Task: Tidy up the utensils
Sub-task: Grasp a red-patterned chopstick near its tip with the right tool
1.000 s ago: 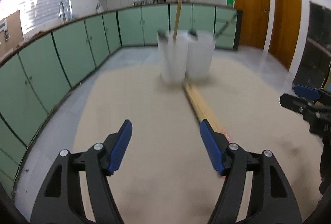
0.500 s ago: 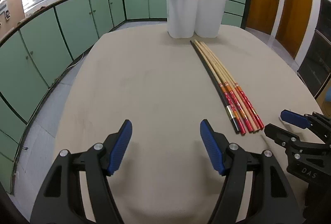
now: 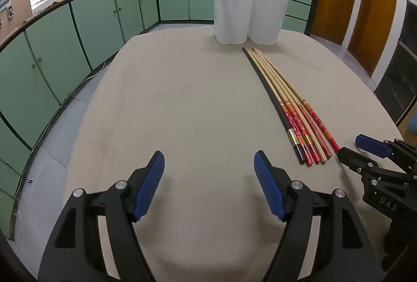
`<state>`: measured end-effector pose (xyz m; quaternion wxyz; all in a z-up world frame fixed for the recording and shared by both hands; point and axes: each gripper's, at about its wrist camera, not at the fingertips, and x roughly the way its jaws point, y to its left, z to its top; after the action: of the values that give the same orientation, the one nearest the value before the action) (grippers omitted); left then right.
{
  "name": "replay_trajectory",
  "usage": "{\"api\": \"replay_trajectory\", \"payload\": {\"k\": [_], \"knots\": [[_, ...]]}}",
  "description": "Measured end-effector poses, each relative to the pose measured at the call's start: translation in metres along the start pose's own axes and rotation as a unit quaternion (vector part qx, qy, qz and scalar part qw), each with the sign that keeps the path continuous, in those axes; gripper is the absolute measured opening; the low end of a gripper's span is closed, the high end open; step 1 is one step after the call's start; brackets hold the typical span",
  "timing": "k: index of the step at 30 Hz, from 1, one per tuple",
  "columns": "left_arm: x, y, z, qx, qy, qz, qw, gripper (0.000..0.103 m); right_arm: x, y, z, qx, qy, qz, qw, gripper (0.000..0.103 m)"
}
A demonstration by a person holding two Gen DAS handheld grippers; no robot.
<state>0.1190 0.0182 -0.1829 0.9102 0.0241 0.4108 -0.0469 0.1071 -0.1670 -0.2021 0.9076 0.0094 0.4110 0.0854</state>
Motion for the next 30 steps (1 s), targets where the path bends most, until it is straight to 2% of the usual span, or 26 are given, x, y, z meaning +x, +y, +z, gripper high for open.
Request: {"api": "replay_trajectory", "payload": {"k": [6, 11, 14, 21, 30], "knots": [[-0.001, -0.002, 0.001, 0.001, -0.001, -0.001, 1.0, 0.07, 0.007, 0.01, 0.002, -0.02, 0.004, -0.008, 1.0, 0.034], [0.0, -0.008, 0.002, 0.003, 0.001, -0.01, 0.9999, 0.071, 0.012, 0.013, 0.006, -0.029, 0.007, 0.004, 1.0, 0.006], [0.003, -0.015, 0.002, 0.005, 0.009, -0.022, 0.9997, 0.071, 0.01, 0.01, 0.005, -0.021, 0.004, 0.007, 1.0, 0.006], [0.012, -0.039, 0.002, 0.019, 0.022, -0.043, 0.9987, 0.071, 0.004, -0.018, 0.002, 0.004, 0.001, -0.016, 1.0, 0.006], [0.024, -0.055, 0.001, 0.037, 0.037, -0.04, 0.9979, 0.071, 0.002, -0.034, 0.0, 0.023, -0.002, -0.015, 1.0, 0.006]]}}
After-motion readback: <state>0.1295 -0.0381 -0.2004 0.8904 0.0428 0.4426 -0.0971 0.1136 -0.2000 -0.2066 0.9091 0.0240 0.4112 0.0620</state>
